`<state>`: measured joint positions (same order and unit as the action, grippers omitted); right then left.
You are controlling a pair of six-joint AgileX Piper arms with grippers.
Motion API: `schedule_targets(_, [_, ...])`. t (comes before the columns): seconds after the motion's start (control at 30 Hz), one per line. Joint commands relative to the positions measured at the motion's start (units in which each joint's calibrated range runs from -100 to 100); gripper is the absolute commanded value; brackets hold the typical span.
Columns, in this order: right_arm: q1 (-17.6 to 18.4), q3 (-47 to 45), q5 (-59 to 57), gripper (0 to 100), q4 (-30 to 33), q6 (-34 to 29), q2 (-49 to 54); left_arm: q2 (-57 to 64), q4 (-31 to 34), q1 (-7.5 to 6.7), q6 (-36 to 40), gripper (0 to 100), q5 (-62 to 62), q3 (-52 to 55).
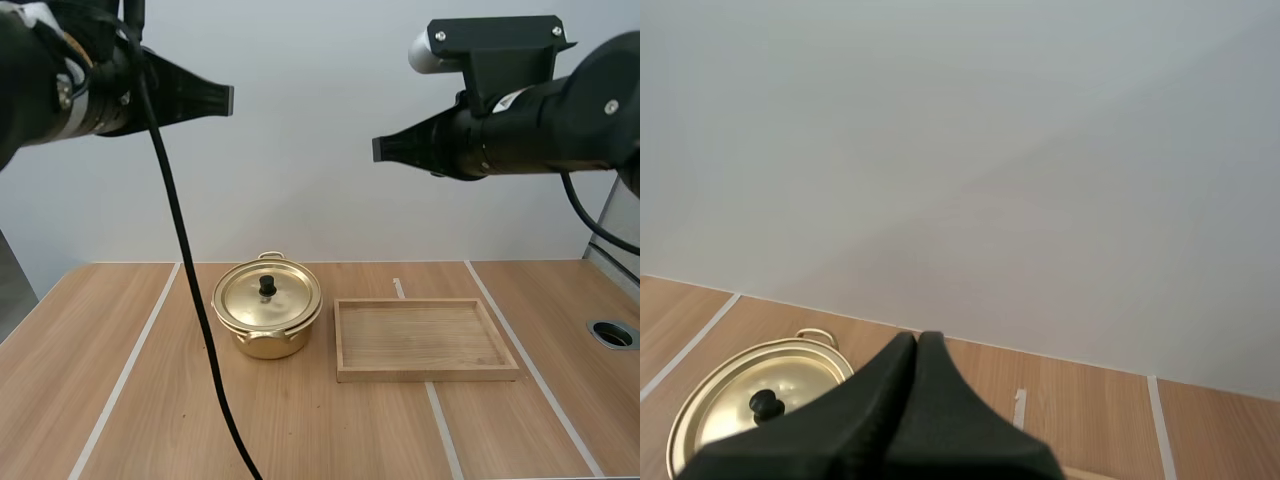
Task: Open the pot, put the grape inside, and close it
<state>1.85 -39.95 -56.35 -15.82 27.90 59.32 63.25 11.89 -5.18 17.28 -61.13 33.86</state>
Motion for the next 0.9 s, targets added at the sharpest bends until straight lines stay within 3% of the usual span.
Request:
schedule_targets(0.0, [0.1, -3.6, 1.5, 0, 0.6, 0.0, 4.9, 4.2, 0.6, -0.07, 1.4, 0, -3.3, 2.7])
schedule_targets(0.43, [-0.9, -13.6, -8.8, 0, 0.0, -1.4, 26.0, 20.0, 0.6, -0.07, 5.5, 0, -12.3, 13.6])
schedule_targets(0.87, [-1.6, -28.7, 2.8, 0, 0.8, 2.7, 38.2, 31.4, 0.6, 1.11, 6.5, 0, -5.9, 28.6])
